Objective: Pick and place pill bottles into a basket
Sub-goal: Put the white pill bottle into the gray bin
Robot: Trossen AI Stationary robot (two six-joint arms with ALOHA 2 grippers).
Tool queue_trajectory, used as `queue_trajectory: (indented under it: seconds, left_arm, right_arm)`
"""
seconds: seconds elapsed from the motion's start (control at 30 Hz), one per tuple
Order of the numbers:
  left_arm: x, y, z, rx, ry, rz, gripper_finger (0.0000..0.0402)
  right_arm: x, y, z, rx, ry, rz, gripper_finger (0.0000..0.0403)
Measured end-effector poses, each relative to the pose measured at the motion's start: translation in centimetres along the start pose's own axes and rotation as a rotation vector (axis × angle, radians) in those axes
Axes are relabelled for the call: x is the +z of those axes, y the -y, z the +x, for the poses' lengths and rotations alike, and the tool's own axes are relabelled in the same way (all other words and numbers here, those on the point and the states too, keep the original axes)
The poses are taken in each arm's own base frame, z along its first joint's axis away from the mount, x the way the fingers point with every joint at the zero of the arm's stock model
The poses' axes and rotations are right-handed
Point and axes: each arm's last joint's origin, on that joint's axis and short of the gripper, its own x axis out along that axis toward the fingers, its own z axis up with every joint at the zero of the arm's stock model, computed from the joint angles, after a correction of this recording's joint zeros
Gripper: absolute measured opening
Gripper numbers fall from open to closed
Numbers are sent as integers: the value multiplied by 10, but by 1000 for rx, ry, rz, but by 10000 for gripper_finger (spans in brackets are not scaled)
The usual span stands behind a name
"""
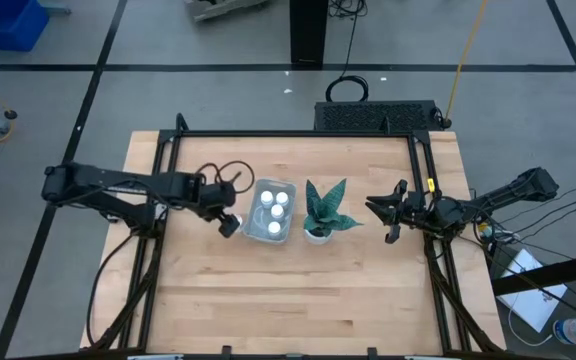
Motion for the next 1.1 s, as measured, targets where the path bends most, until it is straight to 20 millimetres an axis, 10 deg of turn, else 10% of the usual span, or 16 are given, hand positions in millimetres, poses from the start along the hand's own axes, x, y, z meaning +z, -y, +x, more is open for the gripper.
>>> queue_trajectory:
  seconds: [1.1]
  left_arm:
    - [11, 9, 51, 86, -65, 214, 330]
  right_arm:
    - [0, 0, 0, 0, 0, 0, 71]
